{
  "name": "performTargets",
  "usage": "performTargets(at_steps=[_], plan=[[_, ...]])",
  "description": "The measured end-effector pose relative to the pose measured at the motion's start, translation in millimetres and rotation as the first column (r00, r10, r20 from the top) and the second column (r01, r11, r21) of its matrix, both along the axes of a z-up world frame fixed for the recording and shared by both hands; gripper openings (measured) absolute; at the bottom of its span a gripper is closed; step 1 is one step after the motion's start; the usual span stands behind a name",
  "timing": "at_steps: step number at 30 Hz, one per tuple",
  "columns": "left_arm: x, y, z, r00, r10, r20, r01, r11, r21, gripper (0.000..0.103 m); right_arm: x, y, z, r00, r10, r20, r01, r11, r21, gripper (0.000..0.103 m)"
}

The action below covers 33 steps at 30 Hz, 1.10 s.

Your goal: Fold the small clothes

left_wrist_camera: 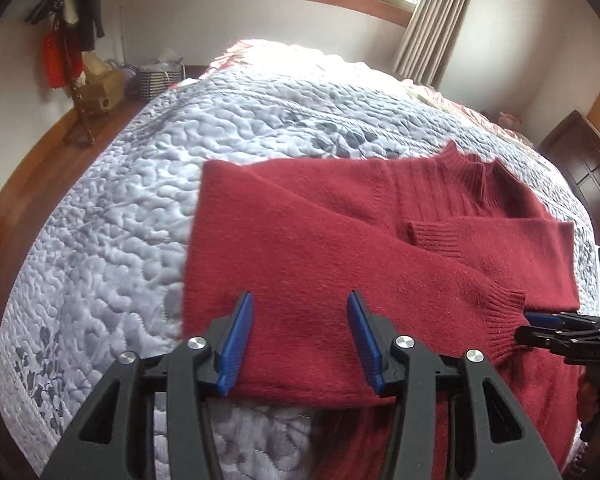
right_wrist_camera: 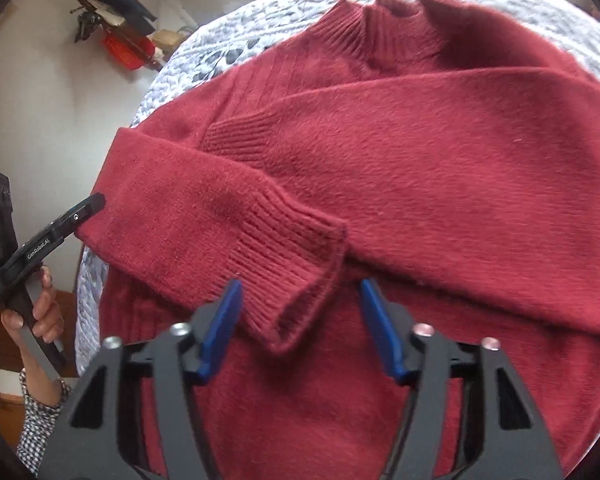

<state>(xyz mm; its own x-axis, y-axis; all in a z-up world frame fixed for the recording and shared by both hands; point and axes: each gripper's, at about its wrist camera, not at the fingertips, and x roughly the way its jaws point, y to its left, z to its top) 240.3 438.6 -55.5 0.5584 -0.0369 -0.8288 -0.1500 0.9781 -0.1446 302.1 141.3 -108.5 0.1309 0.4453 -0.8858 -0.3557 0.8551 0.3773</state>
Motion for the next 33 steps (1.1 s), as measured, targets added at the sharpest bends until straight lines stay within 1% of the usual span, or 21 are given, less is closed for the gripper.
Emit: performTargets(at_steps=[1, 2, 3, 4, 5, 6, 7, 10, 13, 16, 18, 21, 24, 28, 30, 31, 33], plan=[[-2, 2, 1, 1.0, 0.004, 0.007, -0.004, 1.0, 0.015, 0.053, 1, 3, -2, 1.0, 0.003, -0.003, -0.003, 1.0, 0.005, 0.05], [-5, 4, 2, 1.0, 0.006, 0.012, -0.007, 1.0, 0.03, 0.053, 2, 5, -2, 1.0, 0.006, 0.005, -0.006, 1.0, 0.006, 0.025], [-5, 5, 3, 1.0, 0.008, 0.015, -0.009, 0.999, 0.039, 0.053, 2, 8, 0, 1.0, 0.017, 0.013, -0.017, 1.0, 0.005, 0.013], [-5, 9, 4, 1.0, 0.012, 0.017, -0.012, 0.999, 0.039, 0.053, 3, 9, 3, 1.0, 0.026, 0.017, -0.026, 0.999, 0.018, 0.01], [-4, 13, 5, 1.0, 0.016, 0.018, -0.017, 0.999, 0.032, 0.053, 2, 9, 9, 0.999, 0.027, 0.032, -0.028, 0.999, 0.029, 0.008], [-4, 16, 5, 1.0, 0.023, 0.021, -0.023, 0.999, 0.024, 0.053, 0, 8, 16, 0.998, 0.035, 0.06, -0.037, 0.999, 0.033, 0.008], [-4, 19, 6, 0.999, 0.033, 0.028, -0.033, 0.999, 0.017, 0.054, -2, 7, 28, 0.993, 0.045, 0.105, -0.049, 0.998, 0.037, 0.007], [-3, 24, 9, 0.997, 0.057, 0.044, -0.057, 0.998, 0.004, 0.056, -3, -5, 59, 0.981, 0.028, 0.194, -0.039, 0.998, 0.053, 0.007], [2, 22, 8, 0.998, 0.058, 0.037, -0.058, 0.998, -0.015, 0.056, 0, -24, 89, 0.959, 0.004, 0.282, -0.012, 1.0, 0.026, 0.007], [9, 14, 5, 0.998, 0.049, 0.032, -0.048, 0.999, -0.019, 0.056, 5, -54, 106, 0.948, -0.044, 0.315, 0.046, 0.999, -0.001, 0.007], [14, 7, 3, 0.999, 0.04, 0.027, -0.04, 0.999, -0.013, 0.056, 11, -80, 111, 0.941, -0.096, 0.325, 0.106, 0.994, -0.013, 0.007], [25, -8, -4, 1.0, 0.016, 0.01, -0.016, 1.0, -0.006, 0.056, 22, -117, 108, 0.937, -0.155, 0.312, 0.169, 0.986, -0.016, 0.007], [37, -23, -13, 1.0, -0.014, -0.019, 0.014, 1.0, 0.003, 0.056, 30, -146, 96, 0.934, -0.197, 0.297, 0.216, 0.976, -0.034, 0.007], [58, -40, -26, 0.999, -0.013, -0.052, 0.014, 0.999, 0.035, 0.056, 38, -169, 76, 0.928, -0.233, 0.289, 0.254, 0.966, -0.037, 0.007], [65, -46, -30, 0.998, -0.019, -0.06, 0.023, 0.998, 0.053, 0.058, 43, -180, 62, 0.922, -0.265, 0.282, 0.29, 0.955, -0.053, 0.008], [68, -49, -33, 0.998, -0.023, -0.064, 0.027, 0.998, 0.059, 0.061, 43, -185, 55, 0.92, -0.274, 0.278, 0.302, 0.951, -0.062, 0.008], [74, -56, -39, 0.996, -0.032, -0.078, 0.039, 0.995, 0.09, 0.062, 46, -189, 38, 0.932, -0.268, 0.244, 0.296, 0.952, -0.084, 0.012]])
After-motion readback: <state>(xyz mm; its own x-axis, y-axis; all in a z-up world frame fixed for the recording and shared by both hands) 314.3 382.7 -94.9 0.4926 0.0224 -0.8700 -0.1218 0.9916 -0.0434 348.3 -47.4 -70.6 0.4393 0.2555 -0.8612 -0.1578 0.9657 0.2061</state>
